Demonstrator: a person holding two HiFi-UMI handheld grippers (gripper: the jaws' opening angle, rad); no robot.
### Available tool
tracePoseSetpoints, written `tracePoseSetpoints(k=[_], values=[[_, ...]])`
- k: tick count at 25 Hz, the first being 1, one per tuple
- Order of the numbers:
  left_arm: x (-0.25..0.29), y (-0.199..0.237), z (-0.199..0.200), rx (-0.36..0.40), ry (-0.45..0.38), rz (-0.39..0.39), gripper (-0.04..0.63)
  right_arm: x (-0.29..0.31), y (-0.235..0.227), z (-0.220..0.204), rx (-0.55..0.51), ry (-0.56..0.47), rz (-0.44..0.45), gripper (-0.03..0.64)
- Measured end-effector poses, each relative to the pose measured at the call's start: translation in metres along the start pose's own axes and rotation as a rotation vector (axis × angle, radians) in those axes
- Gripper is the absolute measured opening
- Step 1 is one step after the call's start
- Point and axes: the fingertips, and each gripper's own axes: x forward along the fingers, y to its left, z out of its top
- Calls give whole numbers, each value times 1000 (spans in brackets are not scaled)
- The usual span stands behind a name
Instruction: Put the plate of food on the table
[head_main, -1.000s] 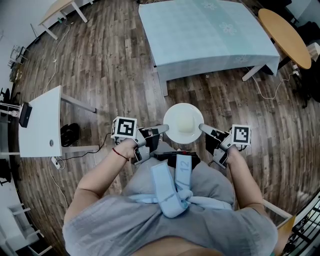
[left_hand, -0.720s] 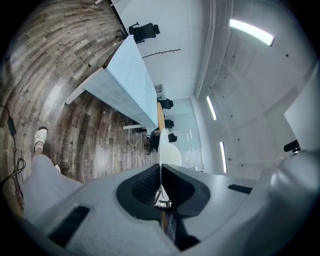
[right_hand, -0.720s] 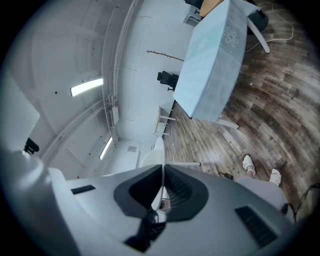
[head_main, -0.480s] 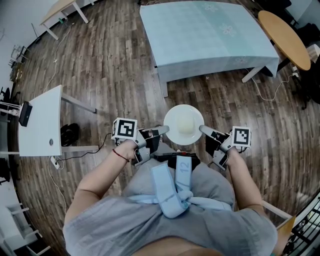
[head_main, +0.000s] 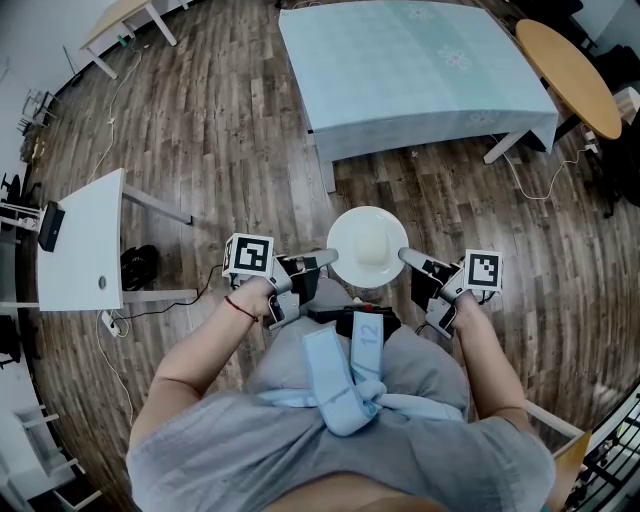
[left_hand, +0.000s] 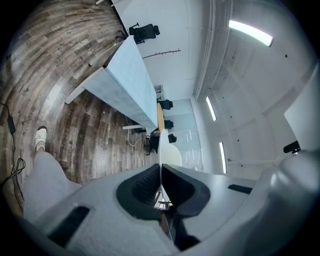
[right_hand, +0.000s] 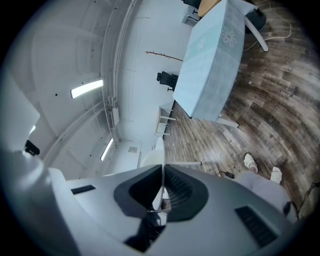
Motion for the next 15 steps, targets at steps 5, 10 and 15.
tracePoseSetpoints(k=[5,10,15], values=[[0,-1,2,11,0,4,28,3,1,1,13,3,14,38],[0,4,-1,26,-18,-1,28,4,-8,1,-18,7,15,38],[1,2,53,14,-20,-11,28,38,-2,42,-20,5,5,38]])
